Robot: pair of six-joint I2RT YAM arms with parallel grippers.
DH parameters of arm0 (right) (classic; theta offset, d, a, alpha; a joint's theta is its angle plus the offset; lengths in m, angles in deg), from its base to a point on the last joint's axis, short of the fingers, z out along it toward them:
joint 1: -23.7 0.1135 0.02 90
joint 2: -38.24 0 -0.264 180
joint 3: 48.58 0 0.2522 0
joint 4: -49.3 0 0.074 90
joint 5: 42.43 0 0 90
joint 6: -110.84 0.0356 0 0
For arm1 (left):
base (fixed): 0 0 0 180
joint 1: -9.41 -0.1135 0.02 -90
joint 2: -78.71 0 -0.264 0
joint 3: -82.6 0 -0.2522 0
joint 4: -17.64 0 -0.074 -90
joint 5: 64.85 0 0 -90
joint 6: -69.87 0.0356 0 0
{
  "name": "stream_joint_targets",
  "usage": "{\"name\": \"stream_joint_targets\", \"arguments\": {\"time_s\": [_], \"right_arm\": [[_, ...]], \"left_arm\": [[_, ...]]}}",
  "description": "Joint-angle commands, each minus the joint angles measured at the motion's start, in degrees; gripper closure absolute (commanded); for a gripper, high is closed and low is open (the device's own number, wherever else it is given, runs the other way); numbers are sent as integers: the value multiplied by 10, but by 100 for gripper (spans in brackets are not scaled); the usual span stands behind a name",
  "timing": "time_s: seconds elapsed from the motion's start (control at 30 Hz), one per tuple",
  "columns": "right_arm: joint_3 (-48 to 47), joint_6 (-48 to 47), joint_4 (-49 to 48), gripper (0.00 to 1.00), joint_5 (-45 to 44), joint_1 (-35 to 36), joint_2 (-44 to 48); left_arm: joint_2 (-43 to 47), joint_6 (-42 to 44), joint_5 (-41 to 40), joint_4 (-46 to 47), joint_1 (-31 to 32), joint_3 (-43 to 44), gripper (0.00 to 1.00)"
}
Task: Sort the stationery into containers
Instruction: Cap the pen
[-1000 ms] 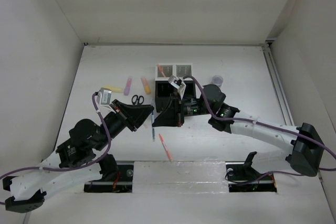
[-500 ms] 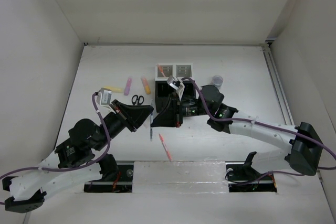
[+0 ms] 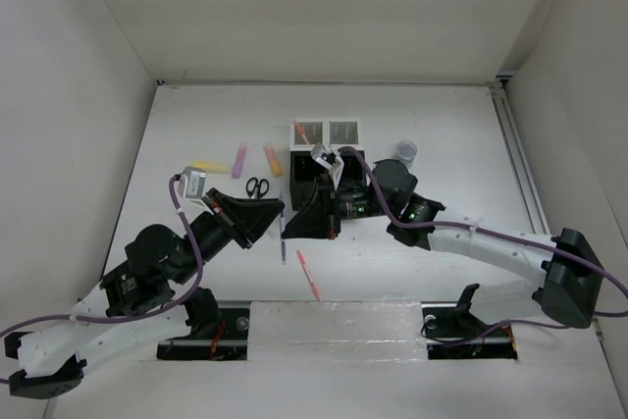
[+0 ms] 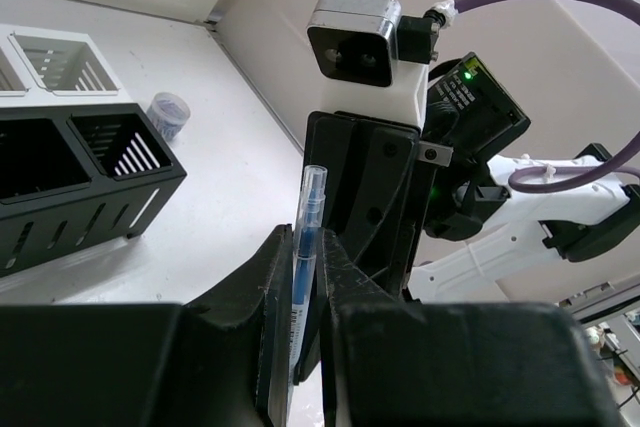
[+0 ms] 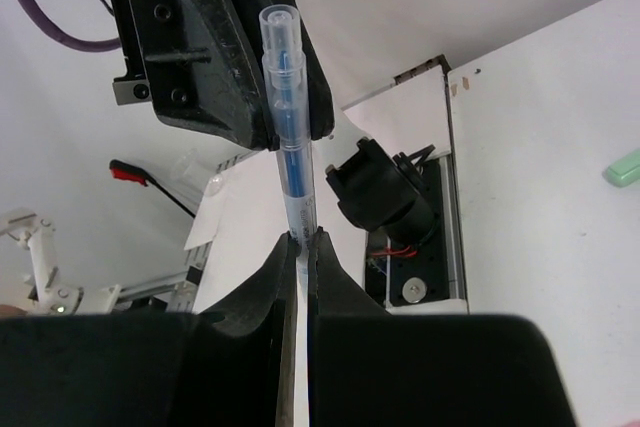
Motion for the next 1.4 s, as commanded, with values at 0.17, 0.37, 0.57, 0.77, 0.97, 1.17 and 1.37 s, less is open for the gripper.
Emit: {"name": "stream_joint_targets", "arguments": {"time_s": [0.17, 0.37, 0.57, 0.77, 0.97, 1.17, 1.37], "right_arm": [[-31, -86, -43, 100, -46, 0, -2], [-43, -105, -19, 100, -52, 11, -7], [-43, -110, -9, 100, -47, 17, -12], [-38, -116, -4, 100, -65, 17, -12], [-38, -116, 8, 100, -99, 17, -23], [-38, -110, 8, 100, -114, 17, -29], [-38, -110, 8, 100, -127, 17, -29]], "left_arm": [[-10, 16, 68, -61, 9, 32, 93], [-10, 16, 68, -67, 9, 32, 82], [-4, 16, 57, -72, 9, 43, 79], [2, 16, 51, -88, 9, 54, 73], [19, 22, 51, -99, 9, 65, 57], [31, 22, 45, -106, 9, 65, 31], [56, -7, -30, -140, 9, 81, 0]]}}
